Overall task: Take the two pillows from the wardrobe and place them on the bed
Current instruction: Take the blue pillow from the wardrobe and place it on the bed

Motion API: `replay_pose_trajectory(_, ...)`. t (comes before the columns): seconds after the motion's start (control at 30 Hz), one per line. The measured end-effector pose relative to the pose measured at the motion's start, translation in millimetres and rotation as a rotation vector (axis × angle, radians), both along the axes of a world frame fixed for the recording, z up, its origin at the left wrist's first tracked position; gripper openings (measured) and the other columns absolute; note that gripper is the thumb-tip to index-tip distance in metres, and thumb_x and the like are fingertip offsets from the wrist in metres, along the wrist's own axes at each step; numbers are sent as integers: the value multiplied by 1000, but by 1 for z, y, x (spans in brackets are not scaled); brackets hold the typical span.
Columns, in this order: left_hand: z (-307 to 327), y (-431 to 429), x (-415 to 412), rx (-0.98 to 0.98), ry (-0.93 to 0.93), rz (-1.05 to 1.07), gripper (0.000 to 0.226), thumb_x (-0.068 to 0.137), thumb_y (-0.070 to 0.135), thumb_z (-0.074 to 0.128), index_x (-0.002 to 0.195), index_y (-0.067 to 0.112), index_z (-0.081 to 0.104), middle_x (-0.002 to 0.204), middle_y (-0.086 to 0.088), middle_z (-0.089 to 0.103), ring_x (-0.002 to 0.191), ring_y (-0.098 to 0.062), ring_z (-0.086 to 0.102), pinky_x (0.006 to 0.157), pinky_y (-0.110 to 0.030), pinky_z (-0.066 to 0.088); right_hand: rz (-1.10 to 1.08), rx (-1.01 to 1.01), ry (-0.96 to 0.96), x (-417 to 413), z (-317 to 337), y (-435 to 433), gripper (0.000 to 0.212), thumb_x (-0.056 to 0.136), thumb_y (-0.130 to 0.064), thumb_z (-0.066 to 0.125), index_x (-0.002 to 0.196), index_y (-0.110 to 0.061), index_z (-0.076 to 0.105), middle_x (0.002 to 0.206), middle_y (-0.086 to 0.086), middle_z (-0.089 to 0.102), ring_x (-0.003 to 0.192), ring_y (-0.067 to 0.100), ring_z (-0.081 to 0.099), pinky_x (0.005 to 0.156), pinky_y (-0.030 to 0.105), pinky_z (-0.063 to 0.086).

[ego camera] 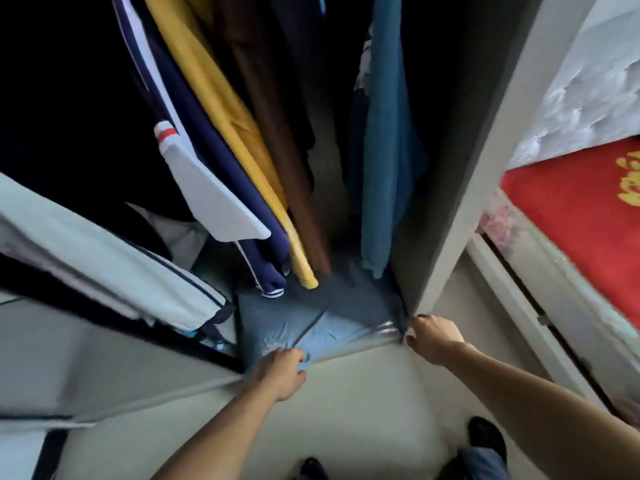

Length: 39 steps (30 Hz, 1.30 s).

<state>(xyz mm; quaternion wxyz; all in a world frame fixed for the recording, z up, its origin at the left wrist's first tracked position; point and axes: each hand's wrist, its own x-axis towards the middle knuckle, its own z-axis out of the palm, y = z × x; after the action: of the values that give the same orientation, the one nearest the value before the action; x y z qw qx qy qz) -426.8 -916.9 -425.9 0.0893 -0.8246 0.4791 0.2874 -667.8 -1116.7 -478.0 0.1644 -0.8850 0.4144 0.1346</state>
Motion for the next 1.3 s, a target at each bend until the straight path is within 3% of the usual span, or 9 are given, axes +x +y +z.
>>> replay_pose_trajectory(0.33, -99, 53, 91, 80, 54, 13, 34, 85, 32, 53, 117, 23, 58, 122, -5, 64, 113, -26, 57, 89, -31, 46, 35, 114, 98, 107, -85, 66, 39, 88, -34, 50, 124, -18, 53, 124, 8, 60, 109, 31, 59, 86, 36, 50)
replay_pose_trajectory(0.6, -280, 28, 126, 35, -6, 67, 30, 86, 28, 50, 115, 20, 55, 122, -3, 60, 112, -26, 58, 90, -35, 46, 23, 75, 168, 151, -252, 29, 32, 88, -26, 50, 118, -15, 51, 120, 10, 61, 110, 29, 57, 83, 36, 49)
replay_pose_trajectory(0.73, -376, 10, 143, 15, -84, 68, 32, 86, 28, 51, 116, 18, 49, 129, -5, 49, 118, -27, 51, 93, -38, 43, 31, 30, 157, 181, -343, 2, 35, 86, -20, 52, 121, -15, 49, 123, 10, 57, 115, 29, 53, 87, 37, 48)
replay_pose_trajectory(0.87, -471, -7, 164, -46, -179, 66, 58, 84, 37, 56, 136, 21, 35, 139, -7, 38, 127, -27, 39, 99, -38, 39, 99, -69, 120, 209, -433, -25, 59, 82, -18, 58, 137, -19, 36, 139, 8, 42, 128, 28, 39, 98, 40, 42)
replay_pose_trajectory(0.97, -538, -19, 179, -63, -212, 127, 90, 78, 46, 64, 148, 24, 11, 155, -13, 12, 140, -32, 20, 108, -44, 31, 136, -174, 100, 225, -496, -45, 85, 77, -9, 60, 148, -25, 16, 155, 10, 16, 143, 30, 11, 109, 46, 28)
replay_pose_trajectory(1.07, -594, -29, 186, -62, -265, 157, 114, 68, 54, 70, 149, 24, -5, 158, -17, -4, 142, -38, 12, 109, -53, 27, 162, -278, 131, 239, -551, -59, 88, 84, -12, 51, 150, -21, -6, 159, 17, -4, 146, 35, -5, 113, 57, 12)
replay_pose_trajectory(1.13, -621, -34, 188, -69, -388, 123, 123, 62, 60, 71, 148, 21, -6, 158, -19, 1, 140, -40, 16, 105, -55, 28, 157, -330, 97, 247, -578, -65, 81, 87, -11, 44, 151, -19, -5, 159, 19, 0, 146, 36, -2, 111, 61, 9)
replay_pose_trajectory(1.2, -637, -38, 189, -83, -513, 108, 124, 59, 62, 73, 149, 20, -1, 156, -20, 13, 138, -39, 22, 100, -54, 29, 129, -384, 11, 250, -593, -70, 75, 85, -10, 50, 151, -18, 14, 156, 19, 19, 144, 35, 15, 110, 61, 15)
replay_pose_trajectory(1.3, -645, -42, 192, -120, -625, 43, 90, 77, 39, 66, 148, 19, 14, 150, -22, 29, 132, -41, 34, 97, -51, 35, 107, -433, -197, 250, -600, -76, 58, 73, -5, 64, 130, -8, 52, 125, 21, 56, 117, 37, 53, 98, 57, 38)
